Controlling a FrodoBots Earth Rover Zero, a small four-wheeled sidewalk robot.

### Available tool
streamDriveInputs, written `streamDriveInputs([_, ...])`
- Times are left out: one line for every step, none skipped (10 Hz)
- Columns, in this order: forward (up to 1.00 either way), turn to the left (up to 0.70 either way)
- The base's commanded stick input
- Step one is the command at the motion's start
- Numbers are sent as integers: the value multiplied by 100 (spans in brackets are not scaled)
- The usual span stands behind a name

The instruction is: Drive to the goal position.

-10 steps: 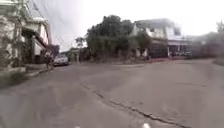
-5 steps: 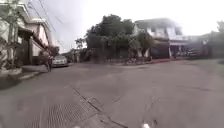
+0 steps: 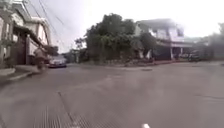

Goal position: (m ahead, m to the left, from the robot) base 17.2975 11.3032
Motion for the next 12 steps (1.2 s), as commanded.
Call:
streamDriveInputs([100, 1])
streamDriveInputs([100, 1])
streamDriveInputs([100, 1])
streamDriveInputs([100, 1])
streamDriveInputs([100, 1])
streamDriveInputs([100, 1])
streamDriveInputs([100, 1])
streamDriveInputs([100, 1])
streamDriveInputs([100, 1])
streamDriveInputs([100, 1])
streamDriveInputs([100, 1])
streamDriveInputs([100, 1])
